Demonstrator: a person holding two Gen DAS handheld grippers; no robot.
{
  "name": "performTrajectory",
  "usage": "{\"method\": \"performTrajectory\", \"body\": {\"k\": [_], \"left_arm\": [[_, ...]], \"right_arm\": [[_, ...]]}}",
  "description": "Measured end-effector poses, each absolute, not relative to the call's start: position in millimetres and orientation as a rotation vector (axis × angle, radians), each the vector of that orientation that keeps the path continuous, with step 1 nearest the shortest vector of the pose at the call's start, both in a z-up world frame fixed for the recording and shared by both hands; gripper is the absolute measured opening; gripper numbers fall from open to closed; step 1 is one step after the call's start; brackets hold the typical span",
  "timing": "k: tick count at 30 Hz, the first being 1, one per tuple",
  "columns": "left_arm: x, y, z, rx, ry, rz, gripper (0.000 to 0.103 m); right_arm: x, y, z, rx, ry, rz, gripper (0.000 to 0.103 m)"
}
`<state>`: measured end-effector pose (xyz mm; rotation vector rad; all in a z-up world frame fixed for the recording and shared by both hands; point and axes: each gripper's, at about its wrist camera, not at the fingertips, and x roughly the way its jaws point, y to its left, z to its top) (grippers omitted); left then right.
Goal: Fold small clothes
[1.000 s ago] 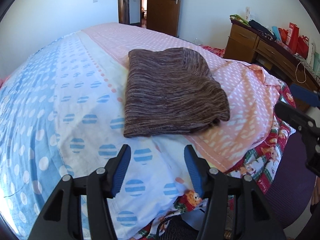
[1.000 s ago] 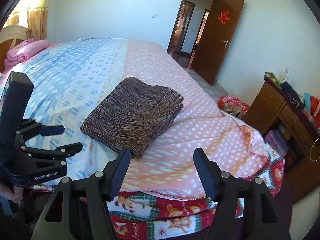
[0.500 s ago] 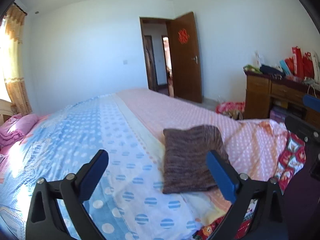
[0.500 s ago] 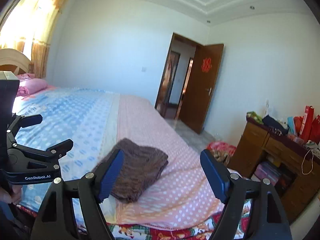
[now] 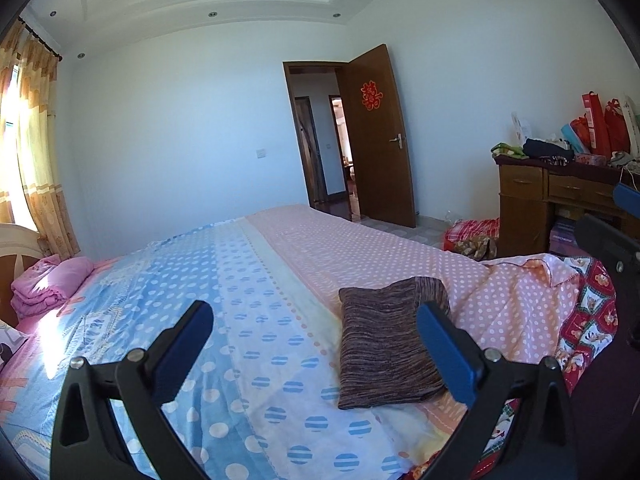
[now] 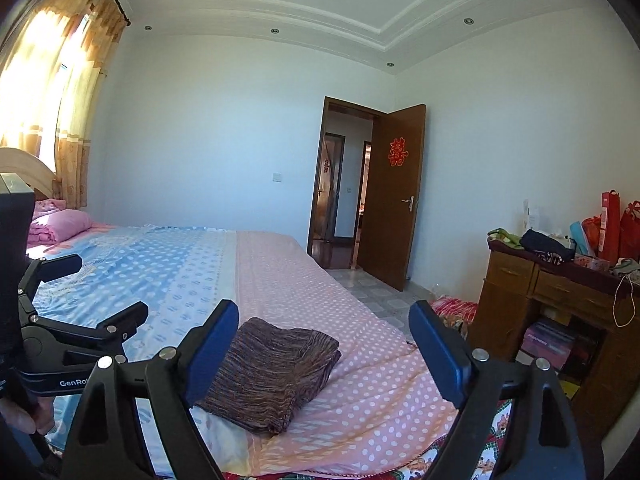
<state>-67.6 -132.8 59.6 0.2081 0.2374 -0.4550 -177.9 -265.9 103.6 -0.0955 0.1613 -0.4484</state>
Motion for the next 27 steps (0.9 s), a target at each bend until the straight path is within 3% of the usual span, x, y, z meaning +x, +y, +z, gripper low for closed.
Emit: {"method": "performTrajectory", "body": {"k": [27], "left_arm": [[-69.9, -135.5, 63.4, 0.234, 0.261, -0.453, 0.103]], "right_arm": [[-178.3, -268.6, 99.3, -0.066, 0.215, -0.434, 0.088]]}}
